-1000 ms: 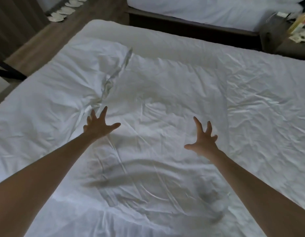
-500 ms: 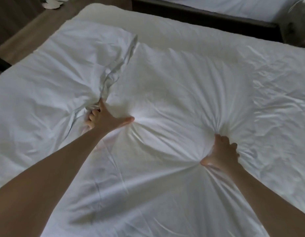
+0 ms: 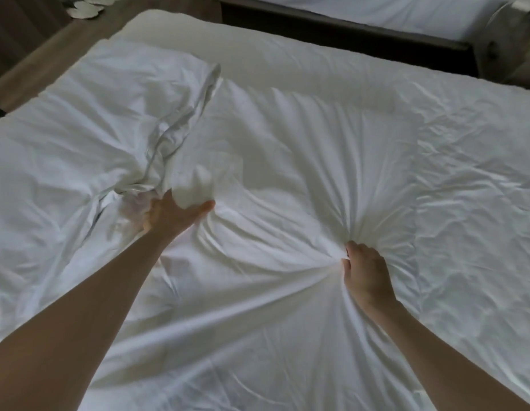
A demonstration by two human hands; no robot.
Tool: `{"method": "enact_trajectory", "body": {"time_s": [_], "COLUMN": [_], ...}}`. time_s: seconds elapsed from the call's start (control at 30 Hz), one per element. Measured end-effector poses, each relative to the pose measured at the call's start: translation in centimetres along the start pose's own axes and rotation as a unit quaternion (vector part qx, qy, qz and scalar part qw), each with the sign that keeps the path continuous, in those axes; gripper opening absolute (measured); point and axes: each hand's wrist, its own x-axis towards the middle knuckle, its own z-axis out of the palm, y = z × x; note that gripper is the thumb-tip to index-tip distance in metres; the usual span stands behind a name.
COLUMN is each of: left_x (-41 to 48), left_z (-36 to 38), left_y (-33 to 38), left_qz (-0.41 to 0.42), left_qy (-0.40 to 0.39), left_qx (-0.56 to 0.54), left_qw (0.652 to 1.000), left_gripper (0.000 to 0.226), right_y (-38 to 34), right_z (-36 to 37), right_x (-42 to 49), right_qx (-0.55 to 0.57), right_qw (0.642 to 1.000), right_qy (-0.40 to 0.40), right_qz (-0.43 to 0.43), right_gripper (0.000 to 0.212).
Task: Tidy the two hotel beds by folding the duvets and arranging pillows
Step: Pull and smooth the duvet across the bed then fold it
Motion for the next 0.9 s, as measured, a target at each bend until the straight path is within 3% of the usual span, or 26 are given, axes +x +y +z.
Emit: {"method": "enact_trajectory", "body": {"time_s": [0.17,0.4,0.53,0.63,0.77,0.9], "left_x": [-2.7,-6.8,-9.4,-10.1,-7.3,-6.3], "left_z": [0.2,0.6,2.1,3.6,2.7,2.1], "left_y": [1.9,6.2,9.0,9.3,6.2,5.7], "left_qz": [0.017,0.083,0.129,0.151,0.079,0.048], "left_qy": [0.046,0.064,0.048,0.042,0.036,0.053], "left_qx": [-0.025,-0.059,-0.085,-0.098,-0.073,-0.016], "left_qw": [0.998,0.993,0.987,0.983,0.994,0.997], "left_gripper": [0.090,0.039,0.035,0.034,0.047,0.052], "right_y": [1.5,4.8,7.6,8.6,7.9,5.9], "right_z": [-3.9,-8.8,-10.4,-9.8,-7.7,-7.1], "right_x": [-1.1,-2.2,-3.5,-4.5,-4.2,-3.0], "right_qx": [0.004,0.032,0.050,0.083,0.127,0.194], "right_qw": [0.996,0.992,0.988,0.987,0.986,0.963], "right_qy": [0.085,0.119,0.145,0.111,0.010,-0.004], "right_qz": [-0.032,-0.011,0.035,0.084,0.106,0.186], "right_gripper": [0.024,0.019,0.016,0.018,0.012,0.032]}}
